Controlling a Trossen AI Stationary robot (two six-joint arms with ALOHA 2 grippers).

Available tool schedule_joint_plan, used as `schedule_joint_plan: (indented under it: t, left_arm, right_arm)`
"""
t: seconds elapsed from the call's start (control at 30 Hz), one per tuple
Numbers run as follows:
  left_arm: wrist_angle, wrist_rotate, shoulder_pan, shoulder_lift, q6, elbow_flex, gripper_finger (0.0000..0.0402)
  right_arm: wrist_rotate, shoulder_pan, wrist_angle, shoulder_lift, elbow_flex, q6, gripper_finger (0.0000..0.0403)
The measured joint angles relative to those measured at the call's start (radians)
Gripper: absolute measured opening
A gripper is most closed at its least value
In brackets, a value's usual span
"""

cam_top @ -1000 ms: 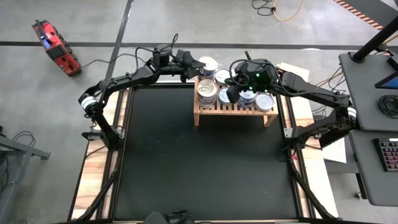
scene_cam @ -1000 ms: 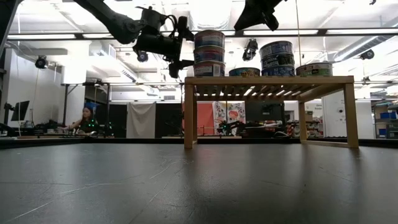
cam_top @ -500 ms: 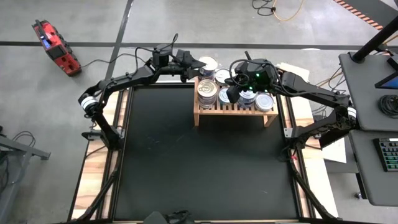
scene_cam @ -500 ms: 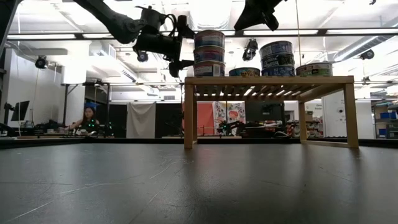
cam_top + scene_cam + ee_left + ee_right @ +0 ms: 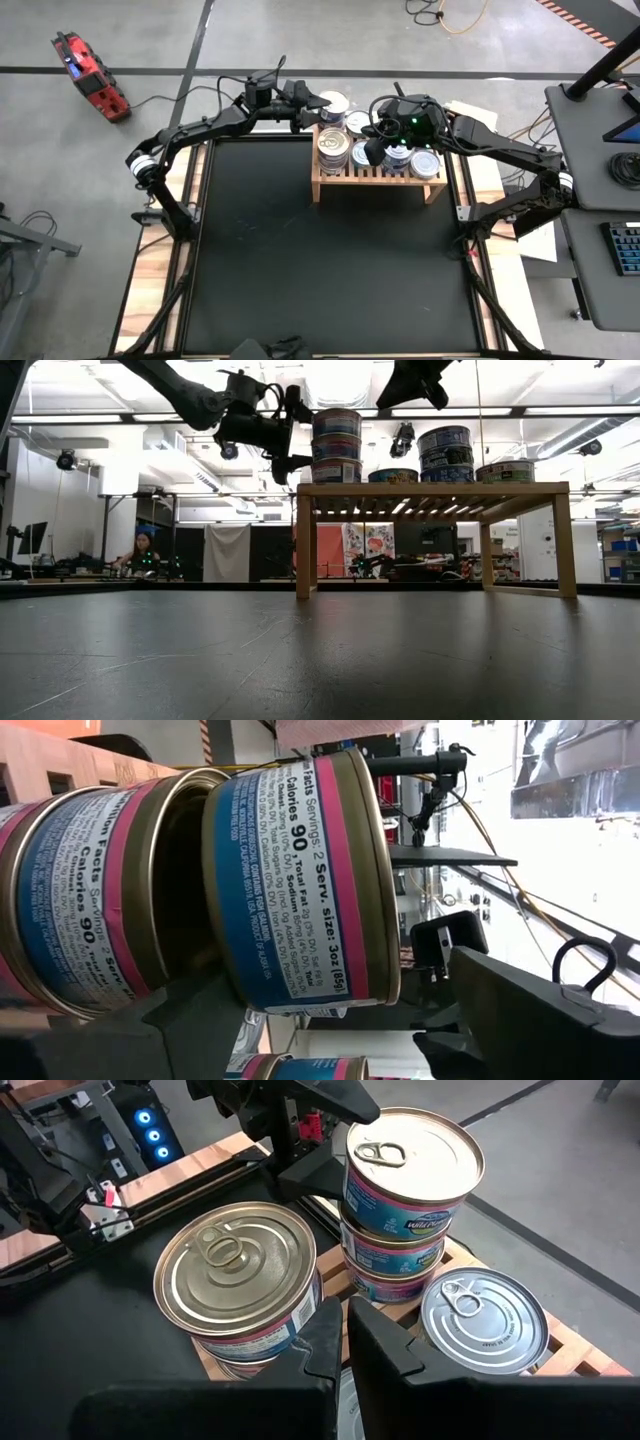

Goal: Stack canned seafood by type on shelf
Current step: Stack the blue-pink tuna can on top of the blue-pink tuna can on the shelf

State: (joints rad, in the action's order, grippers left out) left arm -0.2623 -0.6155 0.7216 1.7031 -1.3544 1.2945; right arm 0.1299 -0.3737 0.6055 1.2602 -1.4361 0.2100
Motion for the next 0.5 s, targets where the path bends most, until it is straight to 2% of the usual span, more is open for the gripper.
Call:
schedule_joint_plan:
  t: [0.5]
  left_arm:
    - [-0.052, -0.059, -0.001, 0.002, 0.029, -0.003, 0.0323]
  right_arm:
    - [0.0, 0.0, 0.0, 0.0, 0.0, -0.002, 0.0013]
